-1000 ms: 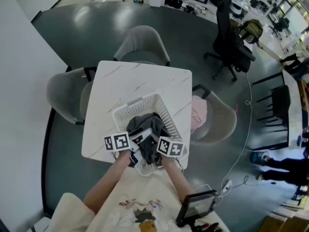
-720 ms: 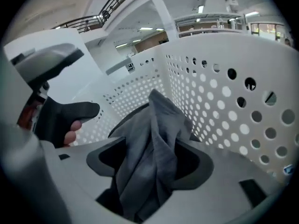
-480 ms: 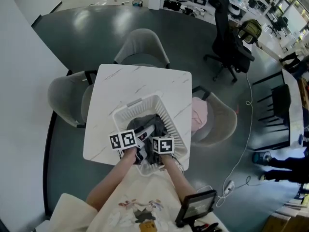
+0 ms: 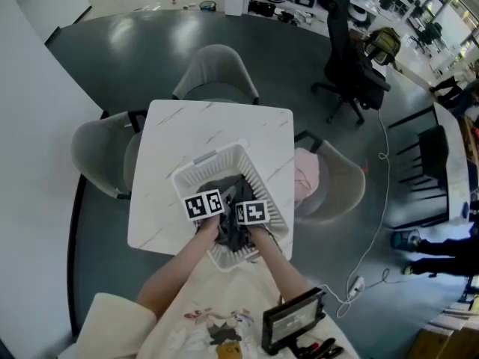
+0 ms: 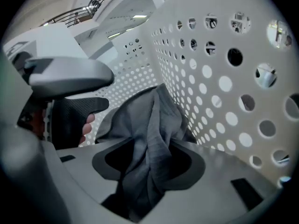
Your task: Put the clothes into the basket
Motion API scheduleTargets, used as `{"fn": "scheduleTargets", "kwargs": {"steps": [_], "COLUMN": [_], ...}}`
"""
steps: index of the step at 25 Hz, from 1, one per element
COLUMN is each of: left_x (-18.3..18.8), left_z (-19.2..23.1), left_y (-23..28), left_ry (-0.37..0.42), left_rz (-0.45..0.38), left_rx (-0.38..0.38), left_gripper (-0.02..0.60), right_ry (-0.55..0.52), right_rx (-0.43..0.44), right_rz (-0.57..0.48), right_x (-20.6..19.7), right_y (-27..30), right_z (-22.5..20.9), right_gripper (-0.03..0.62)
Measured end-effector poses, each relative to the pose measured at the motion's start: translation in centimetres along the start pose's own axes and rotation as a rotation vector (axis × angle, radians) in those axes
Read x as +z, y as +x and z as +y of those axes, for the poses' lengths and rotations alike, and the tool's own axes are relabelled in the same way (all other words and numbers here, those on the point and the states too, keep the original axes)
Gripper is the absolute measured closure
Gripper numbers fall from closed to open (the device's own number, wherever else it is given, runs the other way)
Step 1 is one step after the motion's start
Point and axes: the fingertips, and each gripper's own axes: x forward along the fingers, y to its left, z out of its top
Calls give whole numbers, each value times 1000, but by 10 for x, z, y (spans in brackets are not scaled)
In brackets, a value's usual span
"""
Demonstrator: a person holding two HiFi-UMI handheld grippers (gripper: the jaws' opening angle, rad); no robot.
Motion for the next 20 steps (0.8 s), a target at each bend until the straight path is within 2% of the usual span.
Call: {"fn": "scheduleTargets", "kwargs": {"steps": [4,6,8,12,15,18,20], "left_x": [-15,-27,-35,-39,-41,-37,-36], "left_z": [23,32,43,62,64,67,67], "left_y": [25,36,47,64,72,77,81], "left_ry": [39,80,104,85,127,109,93], "left_rz": [134,209,243,254,245,219,222], "left_rx": [71,105,140,196,234,239,228], "left_gripper": [291,293,305,341,347,350,353], "right_ry": [7,-33,-85,-109,-104,-96,-91], "right_rx": [11,-10,-13,27,-12,39,32], "right_rz": [20,21,19,53,67,48,70], "right_x": [-2,-3,-3,-6,-6,2,1], "right_y": [2,6,10,20,24,31,34], "right_z": [-3,-4,-1,8,-6,0,-5], "right_gripper": [393,393,393,393,395,395,398]}}
